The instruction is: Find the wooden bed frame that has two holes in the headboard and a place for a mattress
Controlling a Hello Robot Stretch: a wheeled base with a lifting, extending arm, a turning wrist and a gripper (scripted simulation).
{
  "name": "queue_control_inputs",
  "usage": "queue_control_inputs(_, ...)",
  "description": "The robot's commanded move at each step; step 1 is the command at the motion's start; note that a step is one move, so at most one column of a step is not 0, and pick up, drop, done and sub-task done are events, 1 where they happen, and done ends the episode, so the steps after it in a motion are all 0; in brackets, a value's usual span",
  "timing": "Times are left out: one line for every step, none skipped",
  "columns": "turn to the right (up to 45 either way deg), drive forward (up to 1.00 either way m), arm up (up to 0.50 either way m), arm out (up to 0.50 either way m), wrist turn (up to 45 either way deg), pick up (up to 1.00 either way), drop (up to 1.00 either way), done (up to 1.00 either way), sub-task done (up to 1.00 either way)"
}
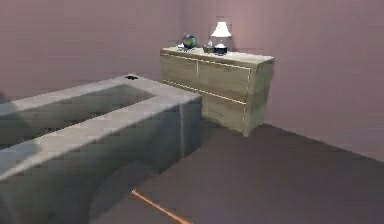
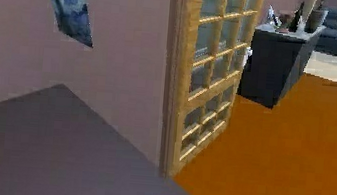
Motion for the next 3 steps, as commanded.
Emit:
queue_control_inputs(0.0,0.3,0.0,0.0,0.0,0.0,0.0,0.0,0.0)
queue_control_inputs(-33.0,0.0,0.0,0.0,0.0,0.0,0.0,0.0,0.0)
queue_control_inputs(0.0,0.0,0.0,0.0,0.0,0.0,0.0,1.0,0.0)
